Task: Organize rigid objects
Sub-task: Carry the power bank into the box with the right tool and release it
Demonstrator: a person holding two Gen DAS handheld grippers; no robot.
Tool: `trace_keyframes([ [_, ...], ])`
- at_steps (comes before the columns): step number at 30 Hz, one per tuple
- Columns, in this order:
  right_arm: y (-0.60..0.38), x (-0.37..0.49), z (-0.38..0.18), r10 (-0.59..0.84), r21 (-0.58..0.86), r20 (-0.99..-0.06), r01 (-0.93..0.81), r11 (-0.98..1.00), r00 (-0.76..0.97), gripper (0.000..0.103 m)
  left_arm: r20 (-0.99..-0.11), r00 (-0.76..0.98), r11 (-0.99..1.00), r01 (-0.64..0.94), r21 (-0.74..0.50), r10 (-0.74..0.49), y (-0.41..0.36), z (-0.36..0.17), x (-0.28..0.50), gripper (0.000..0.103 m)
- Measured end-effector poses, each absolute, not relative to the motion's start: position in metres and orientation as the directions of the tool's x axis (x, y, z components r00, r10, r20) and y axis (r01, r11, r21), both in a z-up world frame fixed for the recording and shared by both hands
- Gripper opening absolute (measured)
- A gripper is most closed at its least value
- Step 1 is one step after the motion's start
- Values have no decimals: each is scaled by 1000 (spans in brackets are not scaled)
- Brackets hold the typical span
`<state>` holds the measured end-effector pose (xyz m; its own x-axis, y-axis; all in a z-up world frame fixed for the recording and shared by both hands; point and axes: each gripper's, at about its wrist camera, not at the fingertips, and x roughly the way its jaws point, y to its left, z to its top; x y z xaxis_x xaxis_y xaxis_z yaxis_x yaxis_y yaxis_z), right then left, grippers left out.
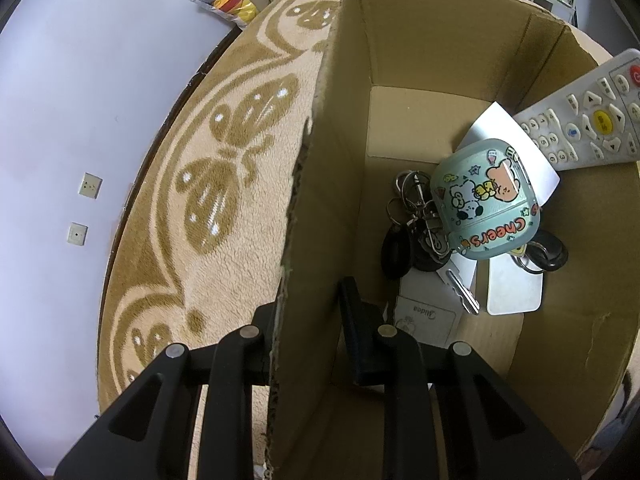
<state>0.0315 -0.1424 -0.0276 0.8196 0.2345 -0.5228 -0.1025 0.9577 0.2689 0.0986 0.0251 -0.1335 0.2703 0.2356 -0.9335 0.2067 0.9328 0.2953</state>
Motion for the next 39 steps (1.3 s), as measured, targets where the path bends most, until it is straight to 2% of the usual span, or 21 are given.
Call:
trace_keyframes([
  [7,-124,25,-30,279,256,-506,-167,952,816,29,-938,268,939,199,279,222,28,-133,99,22],
  [15,-107,23,-39,319,243,-529,-220,945,786,29,-939,266,942,196,273,217,29,-132,100,22],
  [33,-99,34,-68,268,202,-630,-179,963,729,29,-937,268,939,197,281,224,29,-133,98,23],
  [39,-101,33,-67,256,182,-622,-181,966,740,29,-936,268,938,197,284,227,28,-132,98,23],
])
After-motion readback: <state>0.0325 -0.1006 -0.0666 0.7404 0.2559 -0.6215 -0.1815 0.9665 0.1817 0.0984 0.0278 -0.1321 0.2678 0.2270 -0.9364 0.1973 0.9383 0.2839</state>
